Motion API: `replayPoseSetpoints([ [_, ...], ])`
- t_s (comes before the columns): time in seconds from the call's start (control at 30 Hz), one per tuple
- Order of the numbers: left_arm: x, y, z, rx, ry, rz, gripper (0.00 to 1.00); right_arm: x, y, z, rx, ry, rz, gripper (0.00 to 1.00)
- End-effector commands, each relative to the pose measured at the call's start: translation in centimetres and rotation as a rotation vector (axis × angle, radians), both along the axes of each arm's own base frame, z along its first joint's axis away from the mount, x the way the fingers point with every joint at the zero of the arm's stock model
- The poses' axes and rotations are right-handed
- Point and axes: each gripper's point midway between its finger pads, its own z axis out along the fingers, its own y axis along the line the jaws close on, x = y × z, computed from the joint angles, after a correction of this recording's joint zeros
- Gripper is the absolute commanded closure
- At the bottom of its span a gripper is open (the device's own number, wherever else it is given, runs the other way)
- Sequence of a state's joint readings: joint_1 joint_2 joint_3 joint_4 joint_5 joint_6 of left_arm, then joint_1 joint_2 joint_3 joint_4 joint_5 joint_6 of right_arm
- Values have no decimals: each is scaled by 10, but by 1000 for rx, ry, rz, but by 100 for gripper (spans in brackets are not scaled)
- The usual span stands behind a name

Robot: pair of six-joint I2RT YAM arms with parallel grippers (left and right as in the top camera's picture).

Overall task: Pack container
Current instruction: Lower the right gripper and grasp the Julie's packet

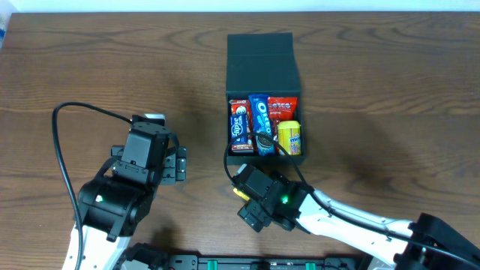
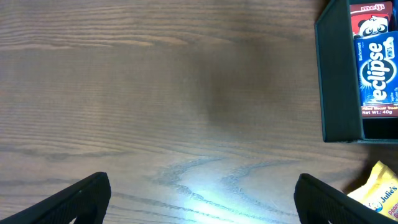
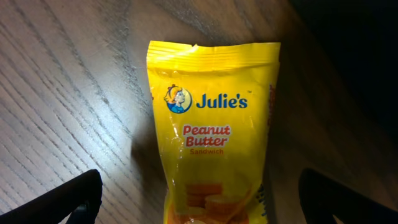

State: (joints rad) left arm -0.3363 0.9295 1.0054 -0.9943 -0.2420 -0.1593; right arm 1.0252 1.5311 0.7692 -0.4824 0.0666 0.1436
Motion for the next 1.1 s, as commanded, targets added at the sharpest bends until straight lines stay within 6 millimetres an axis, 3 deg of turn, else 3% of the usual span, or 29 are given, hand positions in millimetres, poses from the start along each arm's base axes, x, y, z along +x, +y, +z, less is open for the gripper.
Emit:
replayPoseSetpoints([
  [0.0,-1,1,-1,5,3,-1,5,0,-2,-2,-1,11,9,1],
  [0.23,0,1,0,5,3,-1,5,-4,-10,-13,-9,16,7,1],
  [1.07,0,1,0,5,3,-1,5,-2,-8,-19,12,44,-30,1],
])
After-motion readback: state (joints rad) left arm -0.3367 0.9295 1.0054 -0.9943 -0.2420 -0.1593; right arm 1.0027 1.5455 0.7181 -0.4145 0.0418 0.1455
